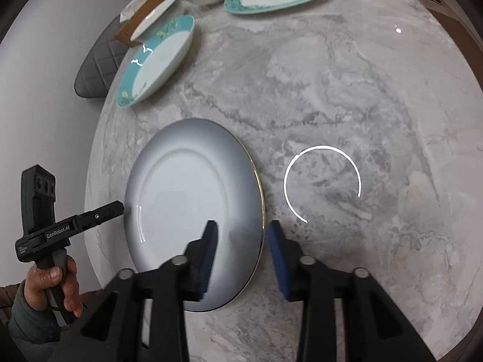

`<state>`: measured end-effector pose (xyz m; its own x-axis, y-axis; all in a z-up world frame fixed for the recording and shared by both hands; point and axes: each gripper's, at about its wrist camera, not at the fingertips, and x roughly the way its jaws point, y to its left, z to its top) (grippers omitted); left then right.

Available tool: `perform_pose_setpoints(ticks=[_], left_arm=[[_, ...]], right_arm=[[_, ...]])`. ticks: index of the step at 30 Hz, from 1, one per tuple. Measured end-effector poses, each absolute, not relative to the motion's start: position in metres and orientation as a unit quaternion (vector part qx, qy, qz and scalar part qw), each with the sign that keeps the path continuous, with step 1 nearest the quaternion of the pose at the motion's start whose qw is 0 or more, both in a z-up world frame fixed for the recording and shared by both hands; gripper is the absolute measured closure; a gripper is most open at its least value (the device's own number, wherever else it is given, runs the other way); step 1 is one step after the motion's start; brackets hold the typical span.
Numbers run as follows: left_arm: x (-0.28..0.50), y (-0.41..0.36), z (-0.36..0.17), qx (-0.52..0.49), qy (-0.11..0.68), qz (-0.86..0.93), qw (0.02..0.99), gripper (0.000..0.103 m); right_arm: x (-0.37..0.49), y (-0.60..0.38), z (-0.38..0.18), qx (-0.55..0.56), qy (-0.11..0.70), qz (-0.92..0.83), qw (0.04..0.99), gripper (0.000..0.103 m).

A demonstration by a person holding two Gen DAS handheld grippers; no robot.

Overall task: Organize plates and bowls
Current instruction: 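Lift the grey-rimmed plate with the right gripper and carry it aside, then move the right gripper to the rim of the large teal floral plate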

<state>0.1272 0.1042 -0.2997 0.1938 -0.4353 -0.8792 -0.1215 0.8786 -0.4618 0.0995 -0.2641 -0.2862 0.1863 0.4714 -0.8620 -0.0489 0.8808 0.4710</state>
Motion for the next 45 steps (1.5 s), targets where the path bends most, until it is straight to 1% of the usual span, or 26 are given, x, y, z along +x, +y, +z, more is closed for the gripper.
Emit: perform_pose_setpoints(ticks=[1,2,4,5,6,8,10,14,18,24,27,29,32,37,38,40,41,42,43,44,45], left_arm=[[0.123,0.113,-0.291,-0.234,0.612,-0.106,0.748,0.035],[0.121,0.121,-0.281,-0.247,0.595,-0.104,0.757,0.03],[0.121,0.134,-0.265,-0.277,0.578,-0.103,0.761,0.029],[0.124,0.136,-0.256,-0.29,0.566,-0.113,0.763,0.026],[0.129,0.133,-0.246,-0.293,0.553,-0.126,0.769,0.017],[0.142,0.121,-0.226,-0.285,0.525,-0.152,0.787,0.0],[0.157,0.096,-0.207,-0.284,0.493,-0.19,0.8,0.0],[0.197,0.044,-0.184,-0.272,0.463,-0.237,0.809,0.0],[0.254,-0.001,-0.182,-0.255,0.464,-0.229,0.817,0.0],[0.351,-0.055,-0.209,-0.223,0.505,-0.165,0.817,0.0],[0.394,-0.07,-0.236,-0.247,0.532,-0.161,0.793,0.0],[0.413,-0.079,-0.247,-0.229,0.535,-0.153,0.799,0.0],[0.437,-0.09,-0.268,-0.203,0.555,-0.143,0.794,0.001],[0.464,-0.087,-0.306,-0.216,0.594,-0.121,0.766,0.001],[0.47,-0.088,-0.312,-0.217,0.6,-0.12,0.761,0.002],[0.478,-0.088,-0.322,-0.212,0.607,-0.118,0.757,0.008],[0.482,-0.089,-0.326,-0.212,0.609,-0.119,0.755,0.018],[0.486,-0.09,-0.331,-0.211,0.614,-0.118,0.751,0.031],[0.487,-0.09,-0.335,-0.209,0.619,-0.114,0.748,0.039],[0.489,-0.09,-0.34,-0.208,0.623,-0.109,0.746,0.049],[0.49,-0.092,-0.342,-0.199,0.622,-0.105,0.75,0.054]], right_arm=[[0.096,-0.269,-0.277,0.178,0.6,0.169,0.762,0.033],[0.093,-0.275,-0.268,0.185,0.583,0.162,0.774,0.021],[0.088,-0.292,-0.25,0.21,0.549,0.148,0.795,0.011],[0.087,-0.301,-0.243,0.227,0.535,0.142,0.801,0.002],[0.088,-0.31,-0.238,0.242,0.527,0.135,0.804,0.0],[0.096,-0.326,-0.228,0.274,0.514,0.123,0.803,0.0],[0.11,-0.339,-0.22,0.295,0.5,0.121,0.805,0.0],[0.15,-0.357,-0.212,0.311,0.48,0.133,0.81,0.0],[0.2,-0.374,-0.212,0.305,0.472,0.151,0.813,0.0],[0.285,-0.393,-0.225,0.268,0.475,0.191,0.816,0.0],[0.327,-0.402,-0.246,0.251,0.491,0.212,0.807,0.0],[0.348,-0.409,-0.258,0.252,0.496,0.224,0.8,0.0],[0.369,-0.417,-0.271,0.252,0.498,0.245,0.793,0.004],[0.391,-0.42,-0.291,0.242,0.518,0.261,0.778,0.01],[0.394,-0.421,-0.294,0.242,0.52,0.259,0.777,0.01],[0.399,-0.424,-0.298,0.248,0.52,0.259,0.775,0.011],[0.402,-0.425,-0.3,0.251,0.52,0.261,0.773,0.012],[0.406,-0.425,-0.302,0.251,0.522,0.264,0.771,0.014],[0.409,-0.425,-0.304,0.249,0.526,0.267,0.768,0.016],[0.411,-0.424,-0.306,0.245,0.531,0.267,0.766,0.017],[0.413,-0.424,-0.306,0.244,0.528,0.271,0.767,0.017]])
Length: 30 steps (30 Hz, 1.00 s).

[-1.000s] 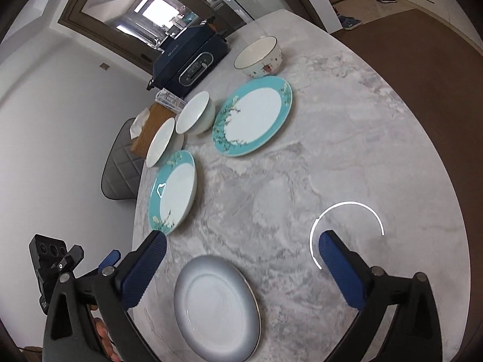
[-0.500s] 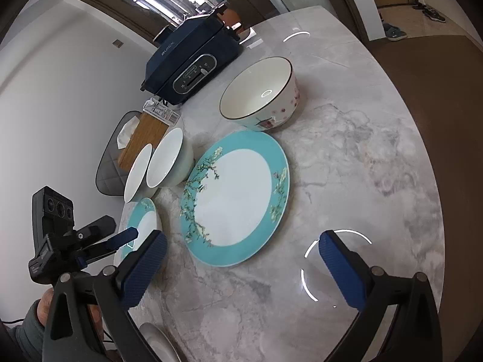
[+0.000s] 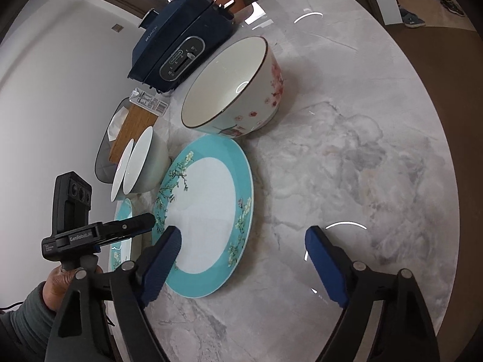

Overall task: Organize plates and bowls
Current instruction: 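Move the right gripper to the rim of the large teal floral plate, then close the right gripper on the teal plate rim and lift it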

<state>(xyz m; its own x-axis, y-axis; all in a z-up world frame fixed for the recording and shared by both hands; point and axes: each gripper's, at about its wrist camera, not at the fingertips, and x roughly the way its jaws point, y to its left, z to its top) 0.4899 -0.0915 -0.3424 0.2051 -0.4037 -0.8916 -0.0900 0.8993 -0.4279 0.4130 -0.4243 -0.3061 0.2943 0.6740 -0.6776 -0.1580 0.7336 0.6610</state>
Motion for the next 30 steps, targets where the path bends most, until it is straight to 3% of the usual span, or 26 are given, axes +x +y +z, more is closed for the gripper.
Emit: perform_pose_setpoints(ticks=[4,9,13,15,17,30], left_arm=[[0.495,-0.099,-0.349,-0.188,0.619,-0.101,0.756,0.056],[0.493,-0.094,-0.351,-0.169,0.622,-0.086,0.759,0.086],[0.497,-0.091,-0.351,-0.164,0.63,-0.085,0.755,0.088],[0.5,-0.093,-0.351,-0.156,0.632,-0.079,0.755,0.088],[0.5,-0.096,-0.35,-0.149,0.634,-0.079,0.755,0.088],[0.486,-0.113,-0.336,-0.138,0.629,-0.098,0.759,0.09]], right_arm=[[0.419,-0.424,-0.306,0.242,0.527,0.282,0.765,0.02],[0.423,-0.416,-0.306,0.217,0.536,0.292,0.762,0.033],[0.427,-0.405,-0.31,0.198,0.557,0.296,0.751,0.072],[0.427,-0.402,-0.31,0.187,0.562,0.288,0.753,0.076],[0.429,-0.405,-0.311,0.19,0.567,0.278,0.752,0.088],[0.415,-0.409,-0.303,0.175,0.568,0.232,0.77,0.09]])
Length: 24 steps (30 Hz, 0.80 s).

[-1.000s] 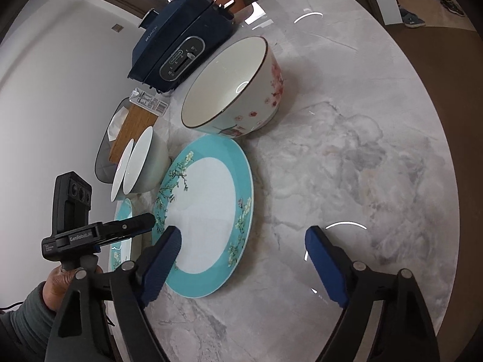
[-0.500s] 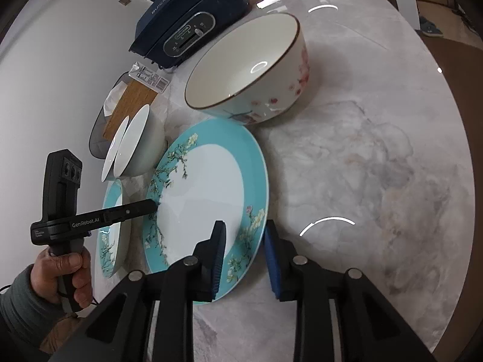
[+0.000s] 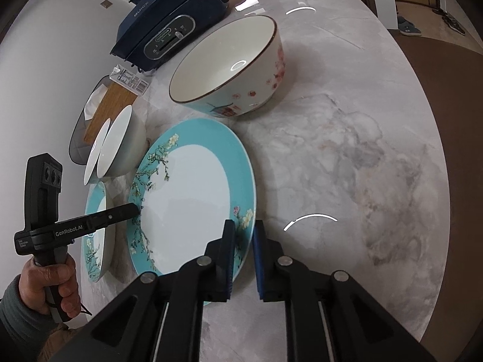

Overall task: Organize plates and bowls
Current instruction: 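Close the right gripper on the teal plate rim and lift it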

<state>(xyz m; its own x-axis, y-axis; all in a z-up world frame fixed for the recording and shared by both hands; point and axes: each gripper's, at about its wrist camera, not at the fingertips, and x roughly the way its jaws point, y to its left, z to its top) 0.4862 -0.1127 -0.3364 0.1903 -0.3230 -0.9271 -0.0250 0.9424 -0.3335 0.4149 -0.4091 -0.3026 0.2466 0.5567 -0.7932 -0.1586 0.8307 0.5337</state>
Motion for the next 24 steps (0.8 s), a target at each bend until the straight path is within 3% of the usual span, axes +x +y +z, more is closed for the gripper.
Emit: perform_pose_setpoints(ticks=[24], left_arm=[[0.355,-0.076,-0.238,-0.144,0.591,-0.14,0.781,0.091]], right_arm=[[0.3,-0.384,-0.214,0.179,0.541,0.236,0.787,0.089]])
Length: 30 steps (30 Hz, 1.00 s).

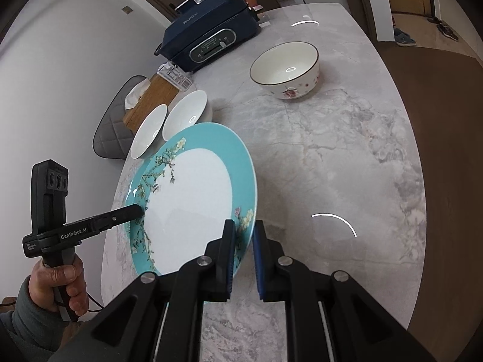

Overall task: Organize plates and bowls
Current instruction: 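Close the right gripper on the teal plate rim and lift it, then lower the teal plate onto the grey-rimmed plate and open the right gripper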

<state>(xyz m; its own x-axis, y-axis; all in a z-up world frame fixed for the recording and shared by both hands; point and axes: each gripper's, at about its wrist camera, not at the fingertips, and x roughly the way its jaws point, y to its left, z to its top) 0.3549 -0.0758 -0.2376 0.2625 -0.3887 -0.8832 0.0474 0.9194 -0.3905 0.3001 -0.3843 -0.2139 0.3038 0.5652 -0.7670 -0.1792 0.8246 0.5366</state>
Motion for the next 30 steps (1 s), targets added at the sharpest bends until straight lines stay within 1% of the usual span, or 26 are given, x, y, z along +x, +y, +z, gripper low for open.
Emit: perform_pose_setpoints(ticks=[8,16,24,30], left_arm=[[0.285,-0.034,-0.231,-0.158,0.59,-0.136,0.78,0.09],[0.202,0.01,-0.238,-0.148,0.593,-0.13,0.781,0.09],[0.139,0.042,-0.279,-0.148,0.621,-0.118,0.761,0.09],[0.113,0.053,-0.297,-0.136,0.625,-0.115,0.76,0.09]], right_arm=[[0.246,-0.35,-0.202,0.171,0.541,0.247,0.785,0.09],[0.18,-0.313,-0.217,0.175,0.563,0.25,0.768,0.09],[0.127,-0.279,-0.249,0.171,0.594,0.237,0.75,0.09],[0.107,-0.272,-0.267,0.174,0.608,0.225,0.741,0.09]])
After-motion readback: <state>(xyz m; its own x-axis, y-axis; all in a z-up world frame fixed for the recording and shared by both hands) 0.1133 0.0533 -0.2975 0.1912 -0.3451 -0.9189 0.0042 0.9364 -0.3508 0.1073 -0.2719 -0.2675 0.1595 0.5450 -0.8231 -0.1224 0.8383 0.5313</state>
